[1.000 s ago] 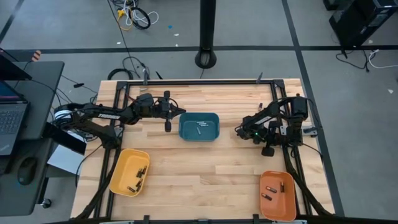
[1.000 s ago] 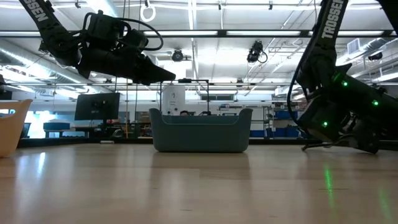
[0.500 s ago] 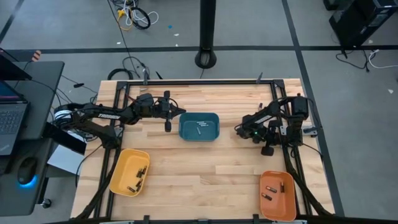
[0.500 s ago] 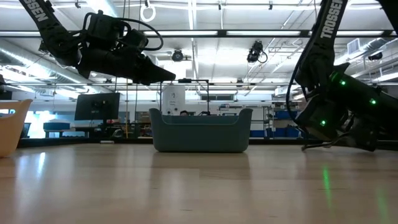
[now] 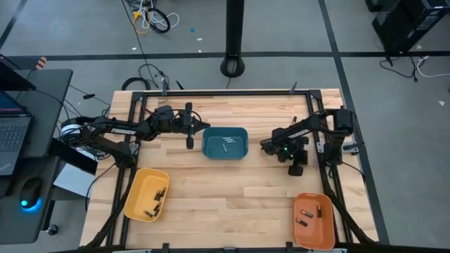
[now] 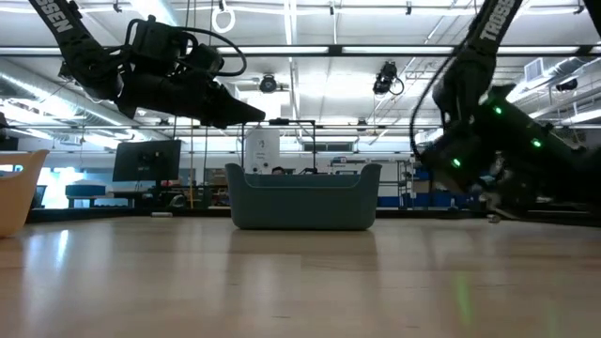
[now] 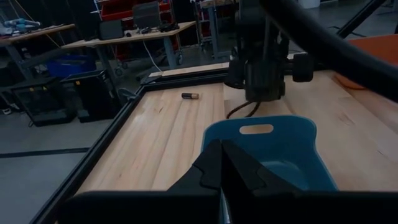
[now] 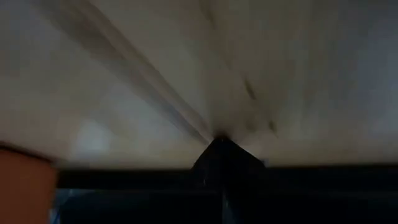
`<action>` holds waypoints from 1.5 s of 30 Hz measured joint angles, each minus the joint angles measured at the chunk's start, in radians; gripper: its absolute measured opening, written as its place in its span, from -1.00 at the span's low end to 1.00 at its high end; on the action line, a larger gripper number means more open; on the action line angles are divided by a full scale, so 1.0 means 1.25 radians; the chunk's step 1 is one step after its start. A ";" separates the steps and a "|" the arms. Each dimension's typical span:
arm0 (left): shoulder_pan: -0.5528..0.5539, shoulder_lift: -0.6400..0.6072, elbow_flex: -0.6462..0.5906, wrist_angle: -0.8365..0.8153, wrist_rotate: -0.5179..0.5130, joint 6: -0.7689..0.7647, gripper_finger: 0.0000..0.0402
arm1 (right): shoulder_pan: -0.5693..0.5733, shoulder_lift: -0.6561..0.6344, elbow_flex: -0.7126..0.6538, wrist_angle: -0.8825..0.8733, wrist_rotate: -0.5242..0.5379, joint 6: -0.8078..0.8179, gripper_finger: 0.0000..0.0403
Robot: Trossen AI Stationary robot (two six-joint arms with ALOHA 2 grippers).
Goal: Sort batteries
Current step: Put the silver battery into the blue bin
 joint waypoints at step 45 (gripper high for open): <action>0.000 0.000 0.000 -0.062 -0.036 0.037 -0.95 | 0.220 -0.289 -0.026 -0.025 0.034 0.597 -0.71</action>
